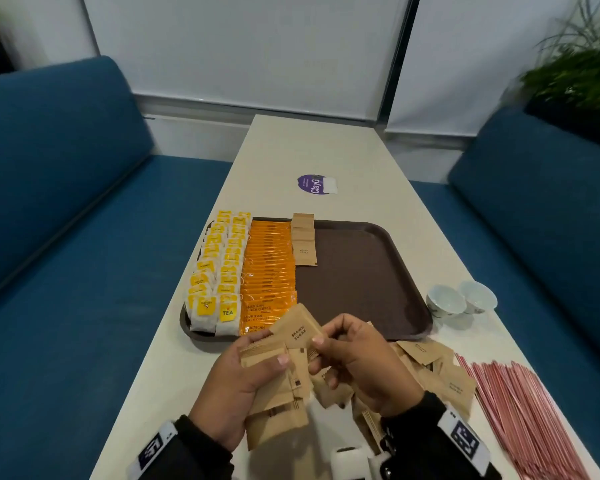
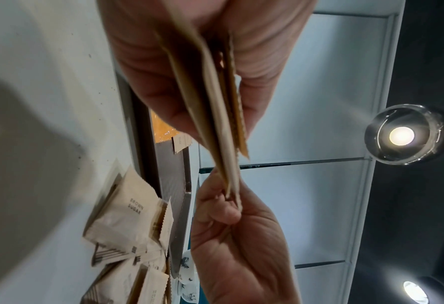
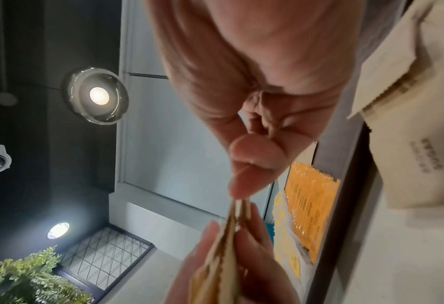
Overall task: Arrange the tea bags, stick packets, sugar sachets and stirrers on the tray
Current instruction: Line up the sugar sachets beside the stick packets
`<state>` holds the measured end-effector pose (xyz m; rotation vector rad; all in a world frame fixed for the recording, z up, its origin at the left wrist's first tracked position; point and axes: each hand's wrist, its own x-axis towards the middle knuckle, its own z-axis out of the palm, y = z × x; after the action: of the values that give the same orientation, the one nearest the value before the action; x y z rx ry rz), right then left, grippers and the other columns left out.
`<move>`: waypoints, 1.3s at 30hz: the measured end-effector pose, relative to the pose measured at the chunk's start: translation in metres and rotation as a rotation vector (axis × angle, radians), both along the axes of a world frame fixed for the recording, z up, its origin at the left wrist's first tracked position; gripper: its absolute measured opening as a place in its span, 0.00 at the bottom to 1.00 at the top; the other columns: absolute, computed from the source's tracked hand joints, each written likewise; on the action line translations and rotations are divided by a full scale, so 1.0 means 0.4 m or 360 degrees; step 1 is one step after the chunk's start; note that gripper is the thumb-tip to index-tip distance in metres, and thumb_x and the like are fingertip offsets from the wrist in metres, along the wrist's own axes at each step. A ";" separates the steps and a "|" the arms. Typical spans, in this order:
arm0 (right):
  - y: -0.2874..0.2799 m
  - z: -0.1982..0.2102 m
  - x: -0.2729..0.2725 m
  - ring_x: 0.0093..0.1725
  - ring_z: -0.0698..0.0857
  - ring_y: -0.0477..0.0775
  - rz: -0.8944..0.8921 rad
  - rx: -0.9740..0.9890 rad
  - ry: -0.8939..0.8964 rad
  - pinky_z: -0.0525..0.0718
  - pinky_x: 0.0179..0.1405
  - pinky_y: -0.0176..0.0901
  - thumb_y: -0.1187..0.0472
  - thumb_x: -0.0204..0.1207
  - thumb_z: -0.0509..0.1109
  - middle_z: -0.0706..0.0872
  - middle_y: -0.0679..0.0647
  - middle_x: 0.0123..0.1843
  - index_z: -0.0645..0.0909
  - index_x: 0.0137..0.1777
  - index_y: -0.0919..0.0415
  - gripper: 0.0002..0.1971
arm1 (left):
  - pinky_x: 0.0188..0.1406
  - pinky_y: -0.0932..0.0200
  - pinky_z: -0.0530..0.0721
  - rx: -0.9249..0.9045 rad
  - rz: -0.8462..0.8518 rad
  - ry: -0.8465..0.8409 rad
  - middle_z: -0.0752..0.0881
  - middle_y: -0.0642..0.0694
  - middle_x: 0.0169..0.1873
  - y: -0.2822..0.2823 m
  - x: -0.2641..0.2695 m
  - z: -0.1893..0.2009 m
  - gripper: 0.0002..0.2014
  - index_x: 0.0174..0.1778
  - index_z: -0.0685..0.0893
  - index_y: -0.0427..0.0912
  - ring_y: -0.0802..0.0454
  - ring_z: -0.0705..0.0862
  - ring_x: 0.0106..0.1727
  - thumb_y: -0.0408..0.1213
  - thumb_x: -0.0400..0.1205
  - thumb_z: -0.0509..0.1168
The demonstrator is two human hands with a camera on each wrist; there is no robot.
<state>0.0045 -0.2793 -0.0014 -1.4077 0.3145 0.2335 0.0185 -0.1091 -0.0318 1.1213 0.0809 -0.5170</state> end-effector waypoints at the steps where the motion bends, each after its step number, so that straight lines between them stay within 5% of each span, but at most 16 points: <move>1: 0.004 -0.003 -0.006 0.26 0.85 0.51 0.0044 -0.0007 0.0007 0.74 0.15 0.36 0.73 0.77 0.67 0.88 0.59 0.34 0.71 0.45 0.66 0.06 | 0.25 0.52 0.86 0.0013 0.0024 -0.0003 0.90 0.36 0.43 0.003 -0.001 -0.001 0.25 0.57 0.80 0.39 0.43 0.89 0.34 0.25 0.63 0.72; 5: 0.010 -0.014 -0.017 0.33 0.88 0.50 0.0212 -0.0302 -0.0024 0.76 0.17 0.37 0.73 0.75 0.70 0.90 0.54 0.35 0.74 0.49 0.64 0.09 | 0.27 0.50 0.87 0.0139 0.0067 -0.0025 0.90 0.36 0.45 0.017 -0.004 -0.012 0.18 0.53 0.81 0.40 0.41 0.88 0.37 0.22 0.69 0.72; 8: 0.011 -0.009 -0.012 0.33 0.87 0.45 0.0236 -0.0541 -0.0095 0.78 0.21 0.35 0.68 0.75 0.72 0.90 0.51 0.35 0.78 0.50 0.62 0.07 | 0.29 0.52 0.87 0.0226 0.0057 -0.0079 0.90 0.35 0.46 0.023 -0.006 -0.016 0.22 0.52 0.82 0.39 0.40 0.89 0.40 0.24 0.64 0.78; 12: 0.006 0.006 0.004 0.31 0.85 0.40 0.0289 -0.0681 -0.0174 0.85 0.37 0.35 0.68 0.75 0.72 0.88 0.51 0.35 0.81 0.43 0.61 0.03 | 0.27 0.52 0.86 0.0231 0.0032 -0.0088 0.89 0.36 0.47 0.021 0.000 -0.016 0.20 0.52 0.83 0.40 0.40 0.88 0.41 0.21 0.66 0.75; 15: -0.006 0.024 0.037 0.27 0.81 0.33 0.0292 -0.0742 -0.0174 0.78 0.27 0.26 0.70 0.75 0.71 0.84 0.49 0.34 0.80 0.42 0.61 0.05 | 0.31 0.50 0.87 0.0160 0.0054 -0.0046 0.89 0.36 0.48 0.023 0.008 -0.016 0.23 0.53 0.85 0.41 0.40 0.88 0.42 0.27 0.62 0.74; 20: -0.061 0.044 0.171 0.42 0.86 0.47 0.0030 -0.0810 -0.0205 0.81 0.32 0.31 0.67 0.76 0.71 0.87 0.53 0.48 0.80 0.49 0.55 0.07 | 0.26 0.51 0.86 0.0058 0.0100 0.0102 0.88 0.33 0.44 0.033 0.028 -0.022 0.25 0.56 0.81 0.39 0.40 0.87 0.39 0.30 0.61 0.73; 27: -0.117 0.025 0.425 0.25 0.74 0.45 0.0063 -0.1030 0.0009 0.69 0.12 0.29 0.68 0.78 0.69 0.84 0.55 0.41 0.76 0.57 0.58 0.10 | 0.26 0.50 0.87 0.0018 0.0179 0.0174 0.87 0.31 0.48 0.035 0.061 -0.039 0.26 0.59 0.80 0.38 0.39 0.86 0.39 0.30 0.63 0.72; 31: -0.125 -0.029 0.507 0.26 0.75 0.46 0.0089 -0.0993 0.0200 0.74 0.19 0.33 0.69 0.79 0.67 0.86 0.59 0.48 0.75 0.52 0.58 0.07 | 0.26 0.49 0.85 0.0026 0.0206 0.0192 0.87 0.33 0.44 0.036 0.079 -0.045 0.26 0.57 0.80 0.39 0.40 0.85 0.38 0.30 0.62 0.72; 35: -0.127 -0.068 0.548 0.25 0.75 0.47 0.0091 -0.1008 0.0329 0.71 0.22 0.37 0.69 0.79 0.67 0.83 0.54 0.39 0.74 0.55 0.59 0.09 | 0.35 0.47 0.84 0.0067 0.0224 0.0208 0.88 0.34 0.43 0.033 0.094 -0.055 0.27 0.58 0.80 0.39 0.39 0.86 0.39 0.30 0.61 0.73; 39: -0.121 -0.086 0.575 0.24 0.76 0.47 0.0088 -0.0998 0.0396 0.72 0.21 0.36 0.69 0.78 0.69 0.83 0.55 0.39 0.72 0.47 0.58 0.08 | 0.39 0.45 0.84 0.0093 0.0206 0.0242 0.87 0.31 0.48 0.029 0.105 -0.061 0.28 0.58 0.80 0.41 0.37 0.86 0.43 0.31 0.59 0.74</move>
<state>0.2344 -0.3279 -0.0360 -2.0122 0.5890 0.3777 0.0605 -0.0975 -0.0564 1.1241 0.3007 -0.4863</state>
